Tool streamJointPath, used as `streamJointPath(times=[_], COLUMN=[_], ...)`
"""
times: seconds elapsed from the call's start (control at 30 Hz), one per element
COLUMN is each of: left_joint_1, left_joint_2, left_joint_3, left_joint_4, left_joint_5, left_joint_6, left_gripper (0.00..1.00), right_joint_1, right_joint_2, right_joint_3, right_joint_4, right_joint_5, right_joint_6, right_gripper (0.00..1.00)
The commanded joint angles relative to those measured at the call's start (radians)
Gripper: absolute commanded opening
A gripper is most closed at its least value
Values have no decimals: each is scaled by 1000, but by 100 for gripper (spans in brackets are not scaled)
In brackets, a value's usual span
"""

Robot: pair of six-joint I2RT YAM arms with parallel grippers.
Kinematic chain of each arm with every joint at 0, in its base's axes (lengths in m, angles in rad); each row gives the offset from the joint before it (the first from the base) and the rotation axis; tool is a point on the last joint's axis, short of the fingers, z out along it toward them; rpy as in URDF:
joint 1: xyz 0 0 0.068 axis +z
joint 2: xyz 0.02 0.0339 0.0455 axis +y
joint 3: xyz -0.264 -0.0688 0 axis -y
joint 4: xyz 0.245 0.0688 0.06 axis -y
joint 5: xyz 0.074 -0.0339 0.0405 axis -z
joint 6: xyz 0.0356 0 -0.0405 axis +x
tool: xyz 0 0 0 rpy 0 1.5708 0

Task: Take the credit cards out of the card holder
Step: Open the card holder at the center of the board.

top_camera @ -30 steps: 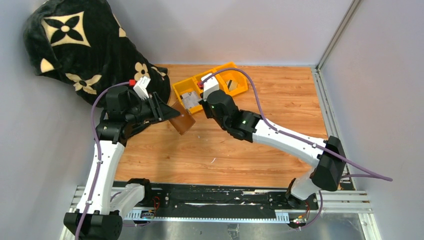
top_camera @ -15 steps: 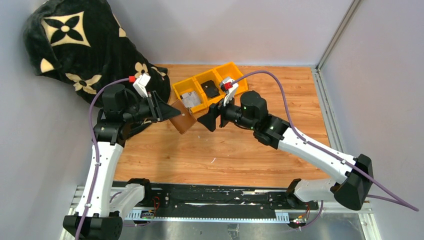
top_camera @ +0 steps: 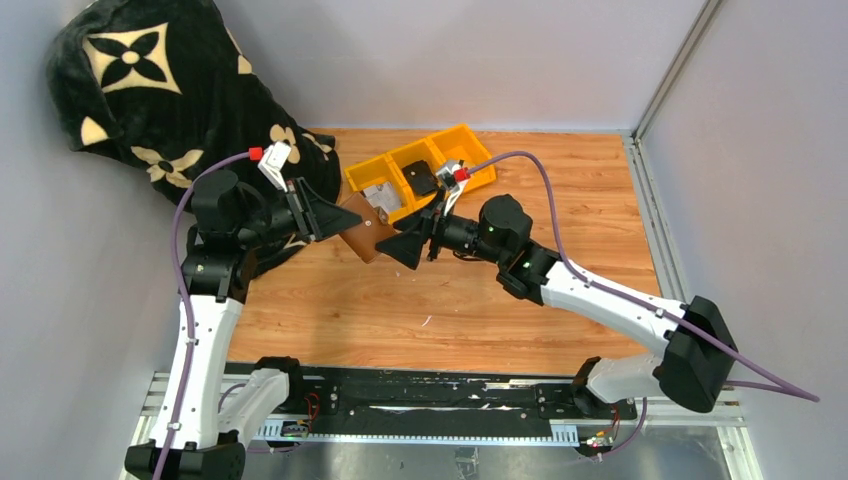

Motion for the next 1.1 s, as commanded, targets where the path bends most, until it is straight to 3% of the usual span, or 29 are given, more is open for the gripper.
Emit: streamJointPath(times=[0.0,0.2,0.57,1.07], left_joint_1=[0,1,1,0], left_joint_2=[-24,-41,-72,-95], left_joint_3=[22,12,-5,0], left_joint_4=[82,141,201,207], left_joint_5=[59,93,139,157], left_joint_6=[-60,-113,-178,-196], left_gripper=[0,0,0,0], right_joint_1=[10,2,-50,-107], right_joint_2=[48,80,166,172], right_joint_3=[52,46,11,-58], right_joint_4=[59,102,445,668], right_joint_5=[54,128,-3,-4], right_joint_6=[44,104,325,543], right_gripper=[83,80,74,30])
